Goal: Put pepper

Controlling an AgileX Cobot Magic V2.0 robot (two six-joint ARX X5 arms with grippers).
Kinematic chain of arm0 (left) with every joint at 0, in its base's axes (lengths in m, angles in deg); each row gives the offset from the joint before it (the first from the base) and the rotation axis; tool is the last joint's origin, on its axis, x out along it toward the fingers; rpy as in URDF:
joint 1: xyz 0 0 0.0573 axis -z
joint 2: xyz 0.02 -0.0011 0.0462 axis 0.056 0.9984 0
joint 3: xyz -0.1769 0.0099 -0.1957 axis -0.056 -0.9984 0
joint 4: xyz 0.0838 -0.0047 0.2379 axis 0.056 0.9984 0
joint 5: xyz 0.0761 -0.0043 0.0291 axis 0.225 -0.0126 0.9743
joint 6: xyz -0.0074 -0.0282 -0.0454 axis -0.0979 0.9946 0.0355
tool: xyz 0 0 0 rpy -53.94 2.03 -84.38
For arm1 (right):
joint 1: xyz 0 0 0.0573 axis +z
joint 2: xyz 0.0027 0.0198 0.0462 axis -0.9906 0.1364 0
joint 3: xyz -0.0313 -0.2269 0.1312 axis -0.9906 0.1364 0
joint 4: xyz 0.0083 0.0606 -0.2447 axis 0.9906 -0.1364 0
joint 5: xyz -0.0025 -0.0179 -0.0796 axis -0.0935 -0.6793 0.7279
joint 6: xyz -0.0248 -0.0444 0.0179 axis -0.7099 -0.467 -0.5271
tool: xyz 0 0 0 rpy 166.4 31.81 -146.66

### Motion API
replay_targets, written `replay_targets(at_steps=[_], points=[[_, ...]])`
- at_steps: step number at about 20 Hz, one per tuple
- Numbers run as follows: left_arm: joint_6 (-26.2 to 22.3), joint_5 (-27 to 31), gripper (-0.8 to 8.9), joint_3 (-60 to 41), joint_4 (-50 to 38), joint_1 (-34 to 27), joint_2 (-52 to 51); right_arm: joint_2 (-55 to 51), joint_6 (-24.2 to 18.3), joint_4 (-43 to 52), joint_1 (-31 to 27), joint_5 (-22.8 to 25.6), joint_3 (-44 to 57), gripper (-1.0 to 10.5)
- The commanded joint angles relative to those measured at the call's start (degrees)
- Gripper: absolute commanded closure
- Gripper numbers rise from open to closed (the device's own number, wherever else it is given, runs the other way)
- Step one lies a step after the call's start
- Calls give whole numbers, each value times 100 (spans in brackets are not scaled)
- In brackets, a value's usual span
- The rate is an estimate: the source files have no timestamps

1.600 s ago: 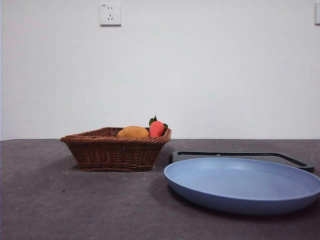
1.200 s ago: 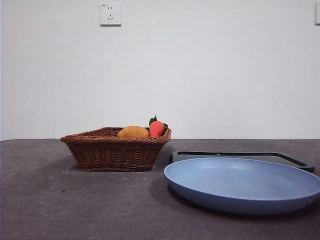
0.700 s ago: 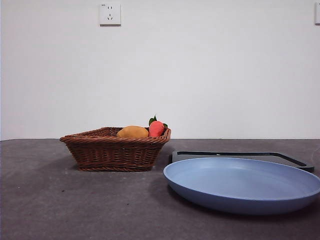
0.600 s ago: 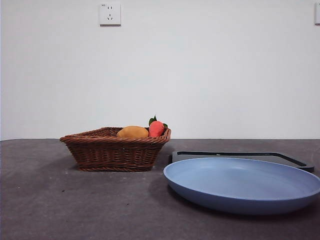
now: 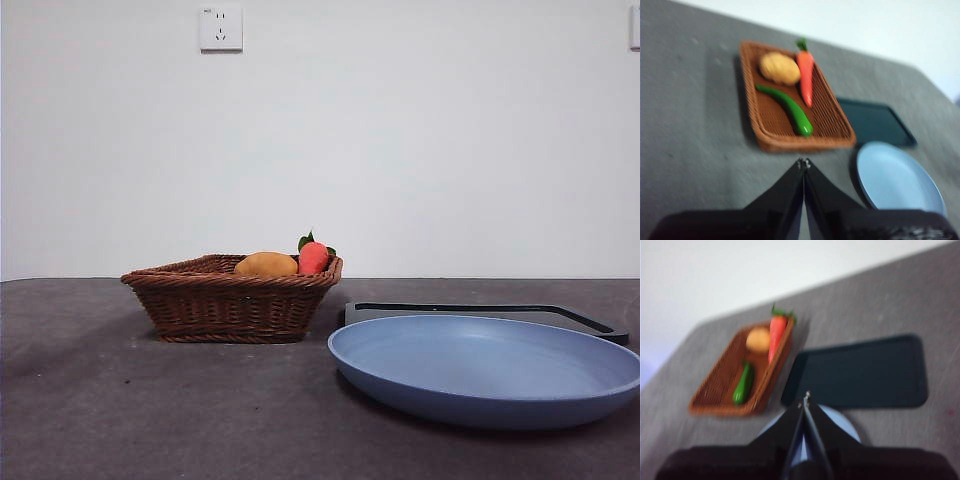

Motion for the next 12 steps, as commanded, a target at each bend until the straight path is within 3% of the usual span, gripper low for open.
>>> replay_targets(at_steps=[1,7,12], points=[[-758,-308,807,492,470,-13,450,479,-826,-968,15,-238,-732,941],[-1545,-756,807,1316,1576,-11,1198,1274,-1731,-2820,20,-334,-1725,941],[-1832,-824,804,1606,2076,-11,1482,1508,-2026,-3460,20,-321,-1864,941]])
